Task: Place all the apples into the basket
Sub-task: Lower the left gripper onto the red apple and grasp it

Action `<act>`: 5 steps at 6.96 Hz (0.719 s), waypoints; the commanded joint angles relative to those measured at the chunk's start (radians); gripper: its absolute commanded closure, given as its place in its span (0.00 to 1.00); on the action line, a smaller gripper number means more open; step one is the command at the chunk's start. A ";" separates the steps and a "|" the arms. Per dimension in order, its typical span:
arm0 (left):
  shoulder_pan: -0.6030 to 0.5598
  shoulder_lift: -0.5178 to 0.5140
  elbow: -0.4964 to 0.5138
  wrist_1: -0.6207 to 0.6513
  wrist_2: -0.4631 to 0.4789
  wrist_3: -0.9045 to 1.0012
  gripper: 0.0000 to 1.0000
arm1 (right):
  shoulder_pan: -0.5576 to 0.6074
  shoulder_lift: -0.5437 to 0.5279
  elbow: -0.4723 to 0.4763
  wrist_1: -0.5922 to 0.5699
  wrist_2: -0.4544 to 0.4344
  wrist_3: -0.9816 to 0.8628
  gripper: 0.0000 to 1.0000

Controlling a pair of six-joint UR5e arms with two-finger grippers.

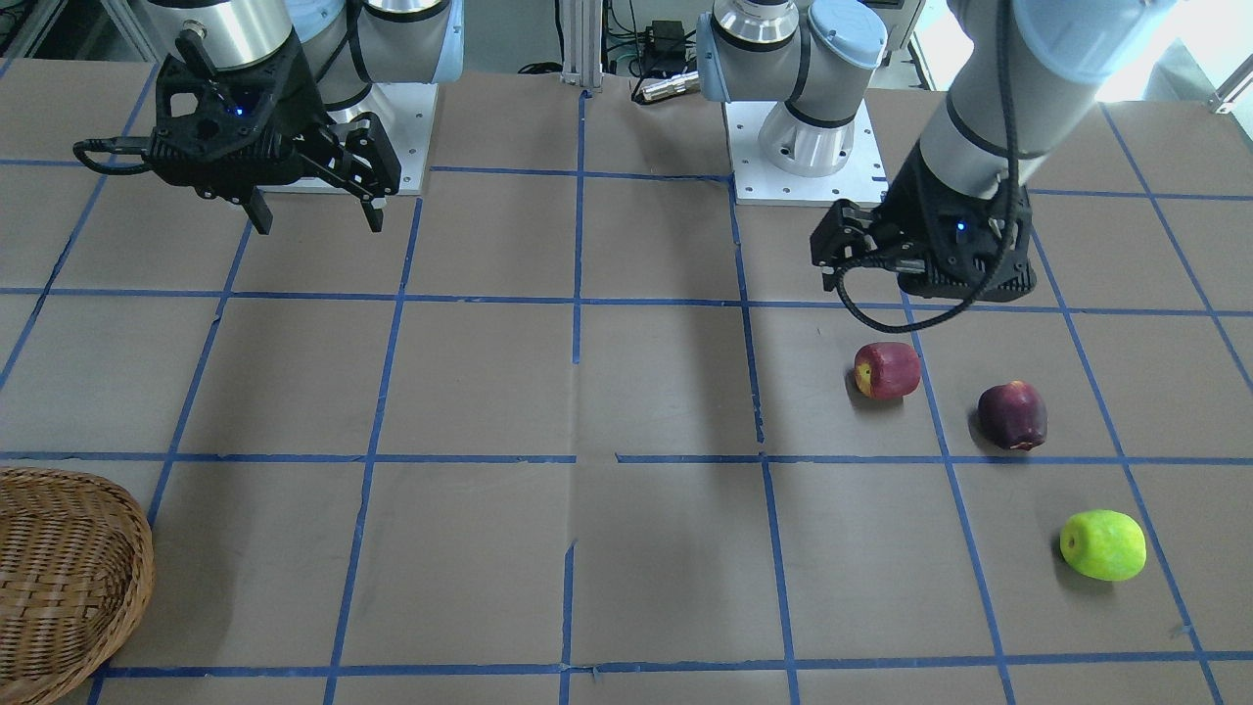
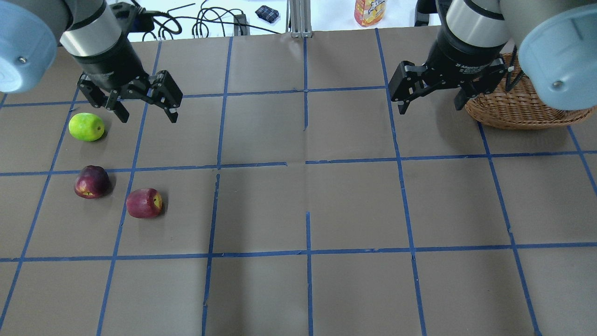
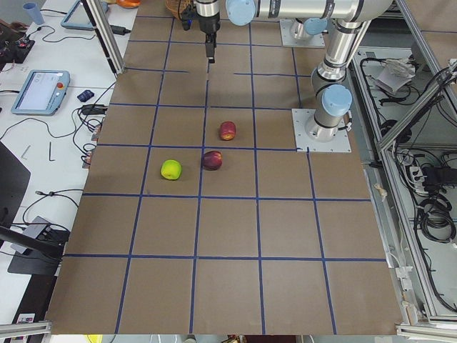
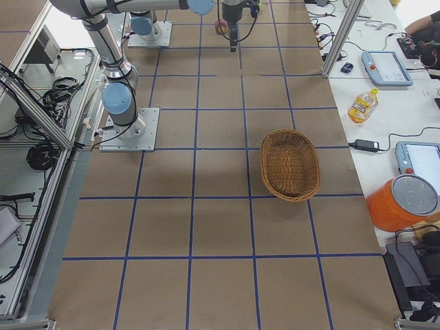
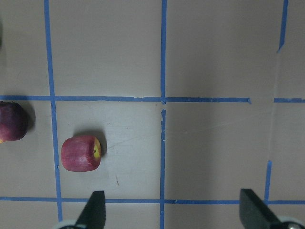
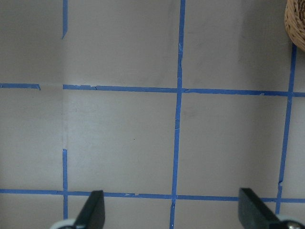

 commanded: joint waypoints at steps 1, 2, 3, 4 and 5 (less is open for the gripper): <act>0.208 -0.024 -0.304 0.294 0.010 0.187 0.00 | 0.002 -0.008 0.002 0.004 -0.028 0.000 0.00; 0.253 -0.030 -0.395 0.382 0.008 0.193 0.00 | 0.003 0.001 0.001 0.001 -0.019 0.004 0.00; 0.264 -0.045 -0.443 0.396 0.002 0.185 0.00 | 0.003 -0.005 0.001 0.006 -0.027 0.009 0.00; 0.266 -0.080 -0.479 0.480 0.002 0.182 0.00 | 0.003 0.000 0.002 0.039 -0.025 0.010 0.00; 0.266 -0.108 -0.491 0.492 0.002 0.172 0.00 | 0.005 -0.003 -0.004 0.075 -0.024 0.000 0.00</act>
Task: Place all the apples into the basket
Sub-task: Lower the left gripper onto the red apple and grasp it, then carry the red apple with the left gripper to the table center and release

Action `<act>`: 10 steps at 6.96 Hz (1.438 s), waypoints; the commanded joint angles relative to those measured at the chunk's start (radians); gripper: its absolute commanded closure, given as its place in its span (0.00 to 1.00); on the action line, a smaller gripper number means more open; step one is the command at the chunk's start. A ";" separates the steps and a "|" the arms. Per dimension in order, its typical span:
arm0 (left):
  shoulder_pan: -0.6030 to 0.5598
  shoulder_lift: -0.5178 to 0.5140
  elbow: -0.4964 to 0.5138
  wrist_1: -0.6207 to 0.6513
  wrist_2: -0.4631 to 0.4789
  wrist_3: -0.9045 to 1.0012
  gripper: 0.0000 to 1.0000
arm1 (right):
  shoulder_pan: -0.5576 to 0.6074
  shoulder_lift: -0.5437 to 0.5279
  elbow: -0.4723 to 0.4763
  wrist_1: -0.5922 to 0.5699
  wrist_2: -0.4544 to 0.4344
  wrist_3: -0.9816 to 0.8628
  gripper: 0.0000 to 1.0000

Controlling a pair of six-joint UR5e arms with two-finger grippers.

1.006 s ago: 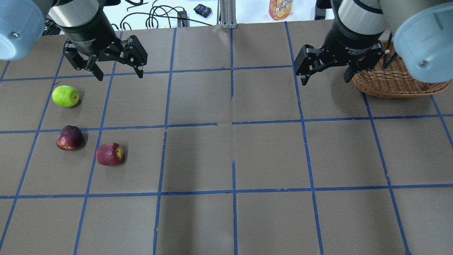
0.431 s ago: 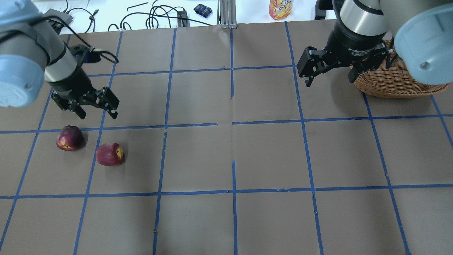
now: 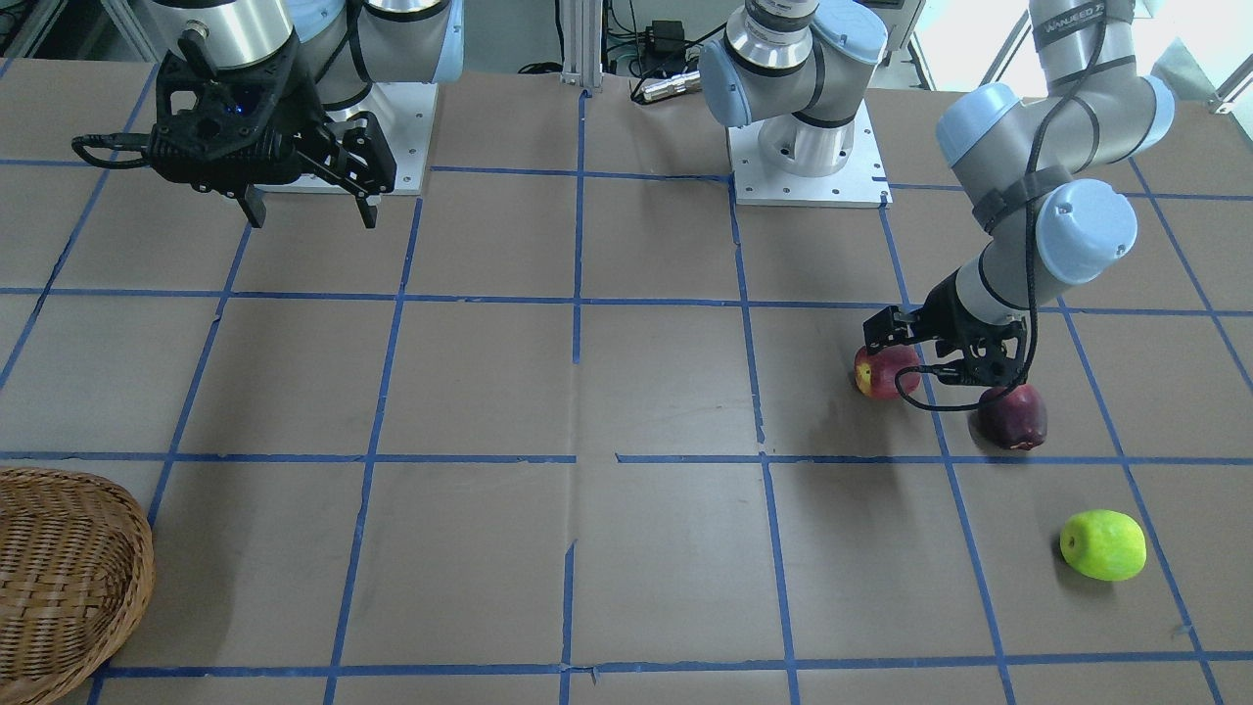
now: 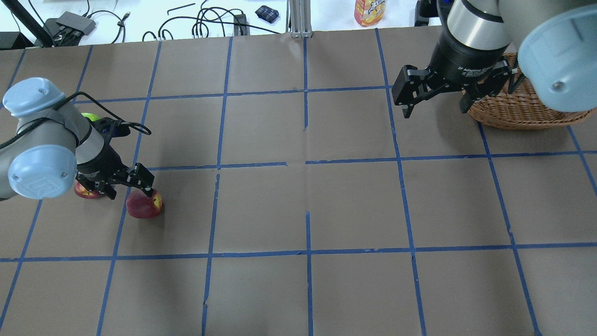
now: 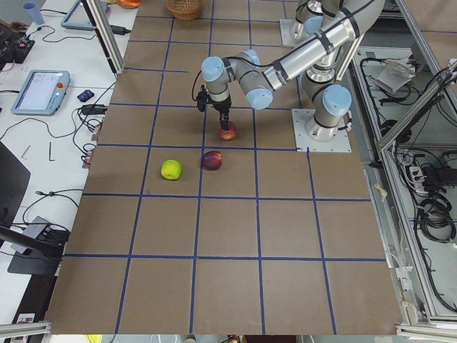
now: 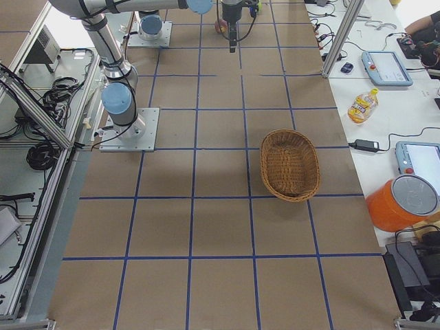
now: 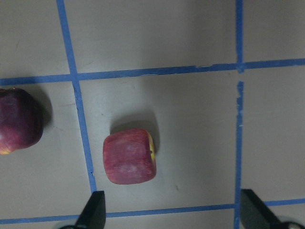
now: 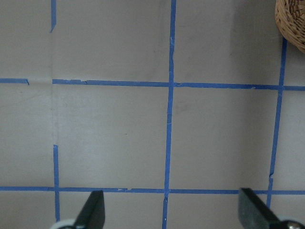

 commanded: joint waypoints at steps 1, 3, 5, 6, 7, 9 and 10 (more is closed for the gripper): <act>0.005 -0.058 -0.031 0.052 0.001 -0.011 0.00 | 0.004 0.000 -0.007 0.032 0.004 -0.007 0.00; -0.001 -0.082 -0.022 0.089 0.013 -0.011 0.62 | 0.004 0.002 -0.010 0.040 0.013 -0.003 0.00; -0.114 -0.020 0.019 0.063 -0.001 -0.214 1.00 | 0.004 -0.001 -0.012 0.043 0.007 -0.001 0.00; -0.295 0.000 0.031 0.067 -0.005 -0.381 1.00 | 0.004 0.002 -0.001 0.044 0.013 -0.007 0.00; -0.447 -0.040 0.073 0.083 -0.021 -0.574 1.00 | 0.001 0.002 -0.003 0.044 0.013 -0.007 0.00; -0.652 -0.103 0.149 0.174 -0.216 -0.786 1.00 | 0.001 -0.006 -0.004 0.046 0.013 -0.006 0.00; -0.700 -0.149 0.174 0.208 -0.234 -0.903 1.00 | 0.001 -0.003 0.002 0.044 0.013 -0.006 0.00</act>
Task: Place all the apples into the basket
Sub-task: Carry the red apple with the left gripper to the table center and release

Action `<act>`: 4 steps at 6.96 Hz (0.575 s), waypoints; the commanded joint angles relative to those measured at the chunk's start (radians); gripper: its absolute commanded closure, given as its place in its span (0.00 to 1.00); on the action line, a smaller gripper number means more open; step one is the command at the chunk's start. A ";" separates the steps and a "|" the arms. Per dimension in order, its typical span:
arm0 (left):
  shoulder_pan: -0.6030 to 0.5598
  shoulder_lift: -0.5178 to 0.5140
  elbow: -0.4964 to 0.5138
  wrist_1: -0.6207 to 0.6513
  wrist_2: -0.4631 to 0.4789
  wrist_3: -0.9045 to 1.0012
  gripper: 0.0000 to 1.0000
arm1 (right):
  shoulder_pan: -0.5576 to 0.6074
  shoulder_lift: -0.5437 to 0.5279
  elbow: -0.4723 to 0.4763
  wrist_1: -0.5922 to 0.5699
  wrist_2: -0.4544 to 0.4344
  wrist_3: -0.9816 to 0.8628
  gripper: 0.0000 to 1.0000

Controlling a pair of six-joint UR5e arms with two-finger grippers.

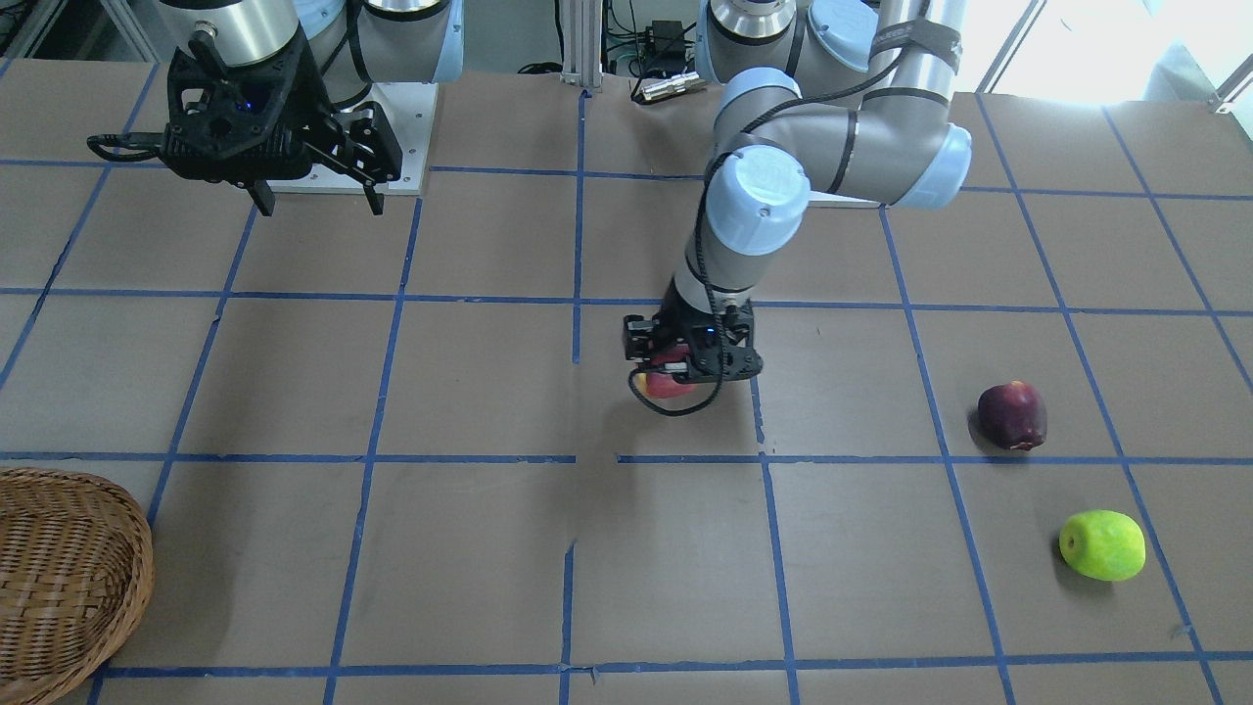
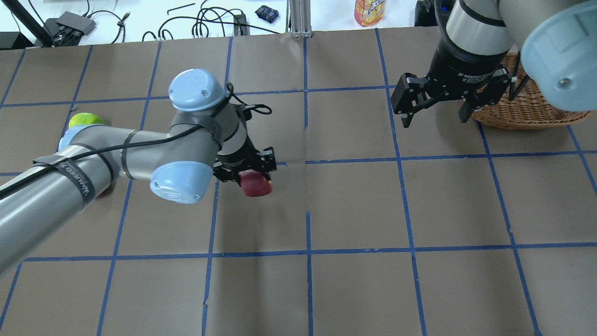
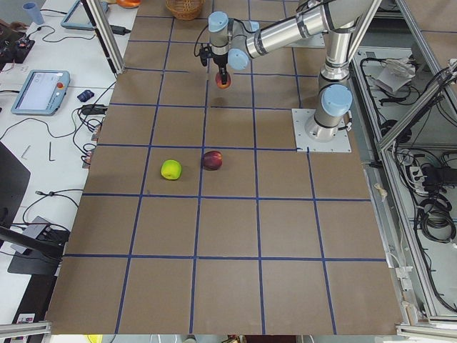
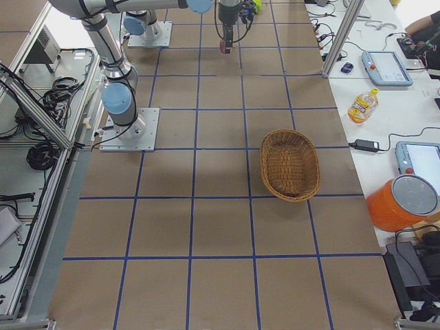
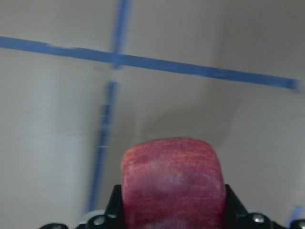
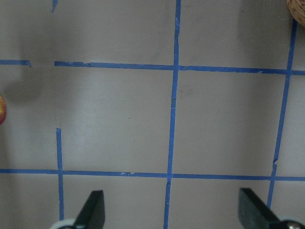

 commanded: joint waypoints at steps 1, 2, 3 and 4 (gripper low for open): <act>-0.124 -0.092 0.057 0.076 -0.056 -0.137 1.00 | 0.003 -0.005 0.002 -0.008 -0.001 -0.002 0.00; -0.130 -0.128 0.062 0.131 -0.057 -0.139 0.88 | 0.003 -0.006 0.002 -0.008 -0.005 0.000 0.00; -0.130 -0.158 0.063 0.148 -0.057 -0.150 0.01 | 0.005 -0.006 0.005 0.000 0.000 0.007 0.00; -0.130 -0.159 0.068 0.160 -0.048 -0.134 0.00 | 0.005 -0.006 0.005 0.002 0.002 0.010 0.00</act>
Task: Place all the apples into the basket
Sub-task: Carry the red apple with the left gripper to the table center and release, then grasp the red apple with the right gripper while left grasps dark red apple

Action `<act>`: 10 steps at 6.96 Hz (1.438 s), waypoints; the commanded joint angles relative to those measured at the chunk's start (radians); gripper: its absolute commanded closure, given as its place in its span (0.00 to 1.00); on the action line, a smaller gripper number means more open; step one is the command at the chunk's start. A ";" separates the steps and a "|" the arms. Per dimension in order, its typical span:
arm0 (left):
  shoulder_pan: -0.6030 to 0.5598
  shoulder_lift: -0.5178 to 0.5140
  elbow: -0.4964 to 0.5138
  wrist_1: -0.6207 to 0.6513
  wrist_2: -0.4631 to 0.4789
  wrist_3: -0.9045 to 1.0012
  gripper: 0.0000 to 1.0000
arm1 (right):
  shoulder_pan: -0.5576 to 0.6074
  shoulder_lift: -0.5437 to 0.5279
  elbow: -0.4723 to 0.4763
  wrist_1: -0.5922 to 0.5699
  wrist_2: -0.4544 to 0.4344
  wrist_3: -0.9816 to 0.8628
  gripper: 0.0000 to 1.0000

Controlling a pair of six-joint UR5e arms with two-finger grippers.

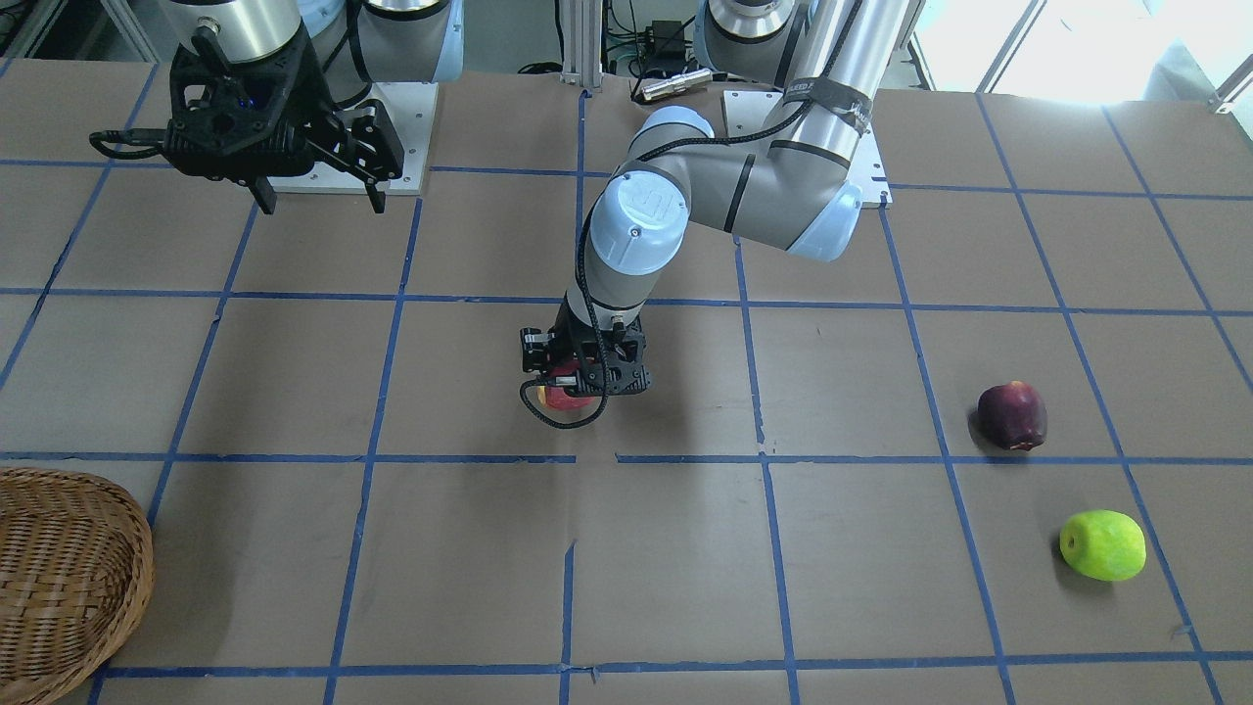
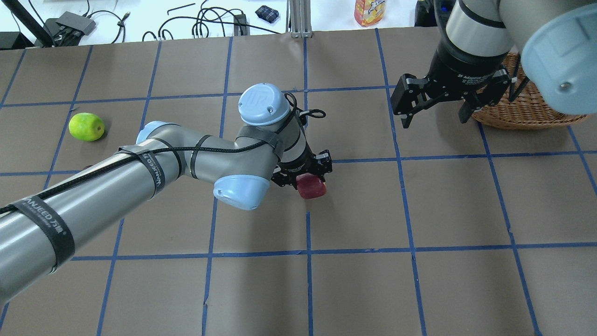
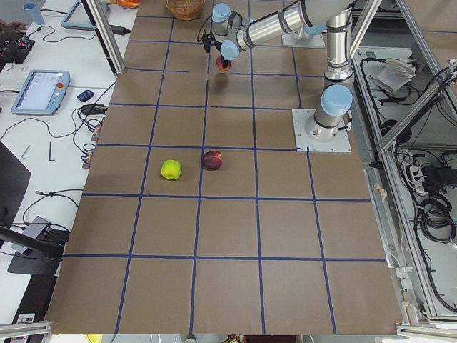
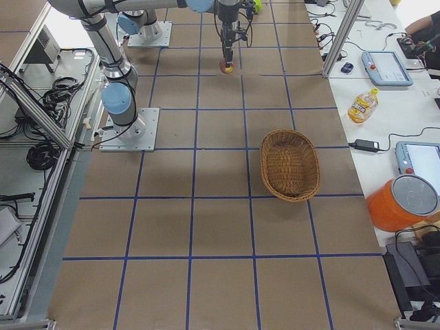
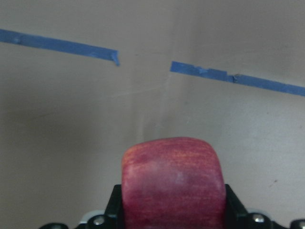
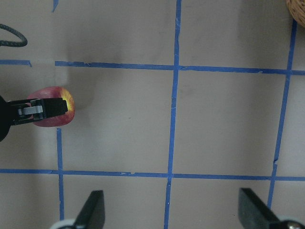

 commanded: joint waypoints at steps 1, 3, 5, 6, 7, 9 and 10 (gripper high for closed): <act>0.005 0.014 0.035 0.007 0.010 0.008 0.00 | 0.002 -0.001 0.001 -0.007 0.002 0.005 0.00; 0.131 0.069 0.209 -0.354 0.040 0.172 0.00 | 0.004 0.022 0.012 0.002 0.001 -0.005 0.00; 0.323 0.100 0.326 -0.575 0.084 0.483 0.00 | 0.004 0.109 0.107 -0.057 0.001 0.005 0.00; 0.426 0.106 0.316 -0.579 0.188 0.682 0.00 | 0.004 0.164 0.156 -0.170 0.002 0.007 0.00; 0.534 0.123 0.290 -0.585 0.207 0.774 0.00 | 0.004 0.185 0.221 -0.273 0.002 0.002 0.00; 0.764 0.132 0.202 -0.568 0.206 0.915 0.00 | 0.109 0.194 0.282 -0.450 0.009 0.040 0.00; 0.863 0.102 0.188 -0.573 0.203 0.928 0.00 | 0.172 0.237 0.271 -0.485 0.009 0.163 0.00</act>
